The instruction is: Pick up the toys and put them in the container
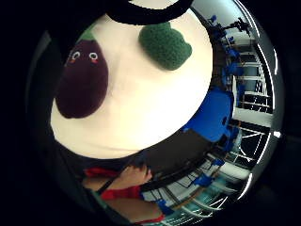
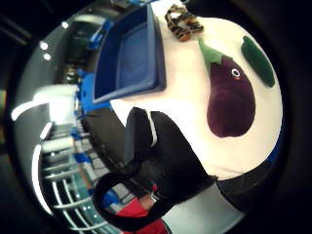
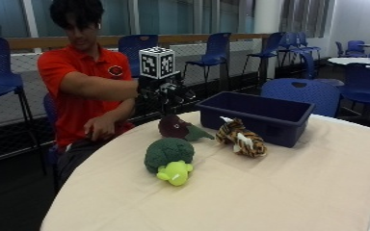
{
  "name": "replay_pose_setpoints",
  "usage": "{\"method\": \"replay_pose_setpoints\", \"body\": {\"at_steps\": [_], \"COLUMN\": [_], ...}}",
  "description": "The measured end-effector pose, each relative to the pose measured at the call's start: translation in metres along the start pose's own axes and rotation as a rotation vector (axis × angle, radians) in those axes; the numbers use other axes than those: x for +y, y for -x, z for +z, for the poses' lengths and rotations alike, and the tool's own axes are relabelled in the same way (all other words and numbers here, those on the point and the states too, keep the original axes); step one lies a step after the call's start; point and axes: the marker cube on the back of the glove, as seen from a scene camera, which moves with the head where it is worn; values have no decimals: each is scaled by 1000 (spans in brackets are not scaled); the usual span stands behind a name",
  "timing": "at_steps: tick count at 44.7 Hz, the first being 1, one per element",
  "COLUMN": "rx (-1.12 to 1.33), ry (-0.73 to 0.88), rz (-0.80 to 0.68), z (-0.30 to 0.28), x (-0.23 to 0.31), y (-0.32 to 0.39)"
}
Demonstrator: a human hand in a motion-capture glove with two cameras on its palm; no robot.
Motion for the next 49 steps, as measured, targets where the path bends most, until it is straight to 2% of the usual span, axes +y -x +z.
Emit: {"method": "replay_pose_setpoints", "body": {"at_steps": [21, 35, 49], "rx": [-103, -68, -68], "ry": [-9, 0, 123], "rz": [-21, -54, -21], "z": [19, 35, 79], "x": [-8, -35, -58], "y": [-14, -12, -14]}}
